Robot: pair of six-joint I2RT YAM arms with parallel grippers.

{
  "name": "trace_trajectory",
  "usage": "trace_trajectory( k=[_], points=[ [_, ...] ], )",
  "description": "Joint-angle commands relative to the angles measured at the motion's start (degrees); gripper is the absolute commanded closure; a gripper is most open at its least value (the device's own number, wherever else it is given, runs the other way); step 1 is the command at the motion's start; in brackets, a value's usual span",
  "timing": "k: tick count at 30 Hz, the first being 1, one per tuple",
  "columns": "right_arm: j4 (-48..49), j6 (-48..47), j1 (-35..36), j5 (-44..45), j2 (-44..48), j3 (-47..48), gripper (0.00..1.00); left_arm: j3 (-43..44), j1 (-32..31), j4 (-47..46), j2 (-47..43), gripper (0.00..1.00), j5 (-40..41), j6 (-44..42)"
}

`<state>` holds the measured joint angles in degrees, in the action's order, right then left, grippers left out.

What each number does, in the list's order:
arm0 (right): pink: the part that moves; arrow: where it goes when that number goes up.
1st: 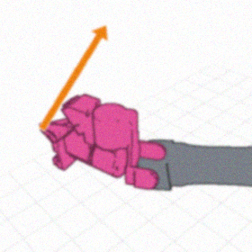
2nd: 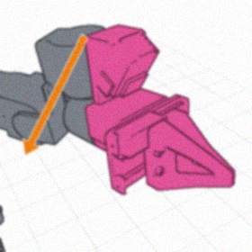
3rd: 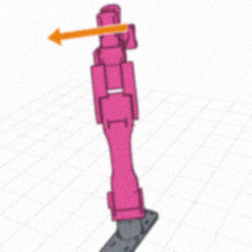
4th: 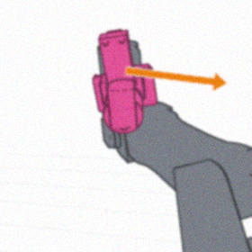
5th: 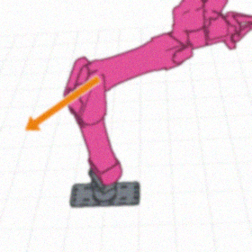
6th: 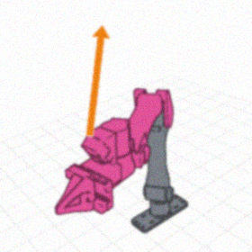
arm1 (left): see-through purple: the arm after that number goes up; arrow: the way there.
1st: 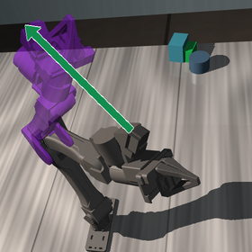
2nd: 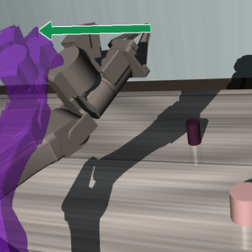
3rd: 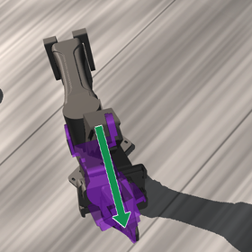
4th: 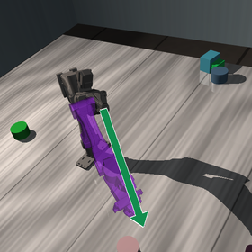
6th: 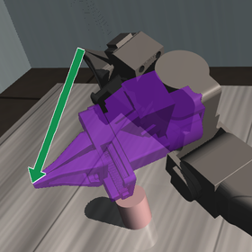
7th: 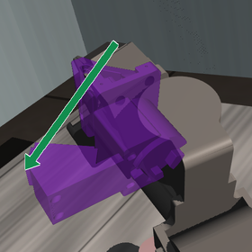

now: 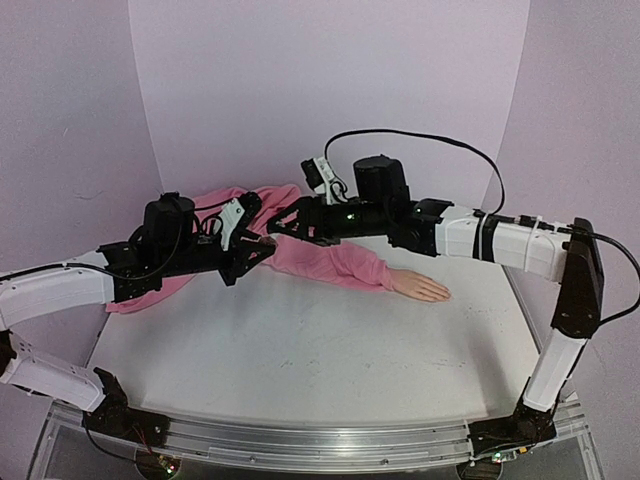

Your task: Paint the nails

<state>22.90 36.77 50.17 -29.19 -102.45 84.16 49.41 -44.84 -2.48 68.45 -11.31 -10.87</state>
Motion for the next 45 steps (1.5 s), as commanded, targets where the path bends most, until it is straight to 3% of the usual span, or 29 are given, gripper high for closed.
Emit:
trace_trajectory(
  k=[1,7,11,22,35,45],
  points=[
    [3.21,2.01,-0.22,-3.78,-0.52,3.25,0.36,0.02,-0.31,-2.99,-2.28,1.0,-0.23,-2.07],
    [2.43,0.89,-6.59,-23.58,-2.02,4.17,0.32,-1.57,-0.34,-2.9,-4.18,1.0,-4.3,-5.81],
    [-0.79,-2.39,-6.93,-29.82,-3.04,5.58,0.3,-1.64,-0.34,-2.64,-4.27,1.0,-5.62,-6.05],
    [-4.02,-5.28,-6.67,-29.63,-5.33,9.02,0.35,-0.55,-0.34,-2.33,-2.69,1.0,-6.56,-5.54],
    [-6.53,-6.97,-5.66,-28.55,-7.61,11.22,0.58,0.42,-0.34,-2.09,-1.11,1.0,-6.8,-5.21],
    [-7.5,-7.59,-4.79,-28.91,-9.05,12.59,0.65,0.81,-0.34,-2.18,-0.4,1.0,-6.53,-5.36]
  ],
)
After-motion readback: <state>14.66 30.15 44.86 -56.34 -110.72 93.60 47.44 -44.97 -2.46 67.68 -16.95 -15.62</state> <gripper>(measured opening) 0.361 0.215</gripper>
